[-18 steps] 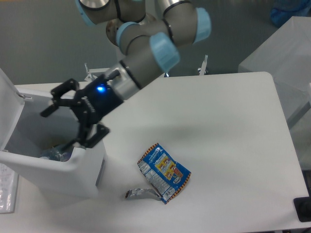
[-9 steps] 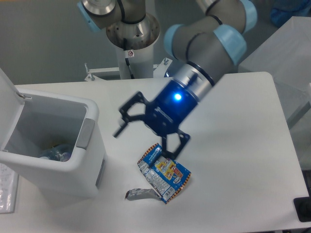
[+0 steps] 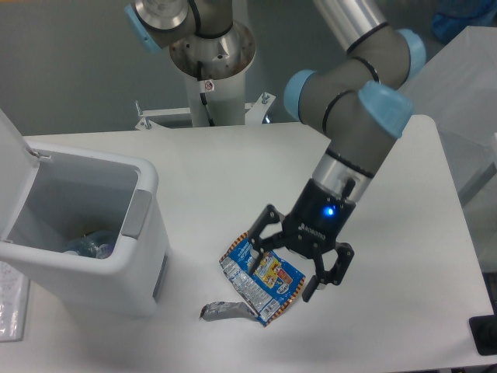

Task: Place the trash in the trash can
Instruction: 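Move the open gripper back over the snack wrapper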

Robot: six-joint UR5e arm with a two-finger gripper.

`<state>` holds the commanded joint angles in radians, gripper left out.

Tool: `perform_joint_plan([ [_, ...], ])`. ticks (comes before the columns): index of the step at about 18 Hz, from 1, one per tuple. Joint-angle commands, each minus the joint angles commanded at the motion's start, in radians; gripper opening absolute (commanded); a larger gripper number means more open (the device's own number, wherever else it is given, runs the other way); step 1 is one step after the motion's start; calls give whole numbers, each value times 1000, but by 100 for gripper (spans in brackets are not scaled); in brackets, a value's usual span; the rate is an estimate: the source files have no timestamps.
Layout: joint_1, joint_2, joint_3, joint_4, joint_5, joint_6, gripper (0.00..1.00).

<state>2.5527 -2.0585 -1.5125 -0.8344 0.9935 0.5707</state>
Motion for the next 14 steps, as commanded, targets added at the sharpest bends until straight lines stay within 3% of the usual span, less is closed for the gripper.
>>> perform_joint_plan([
  [5, -63, -52, -3, -32, 177, -9, 100],
  [14, -127, -132, -5, -32, 342, -3, 99],
])
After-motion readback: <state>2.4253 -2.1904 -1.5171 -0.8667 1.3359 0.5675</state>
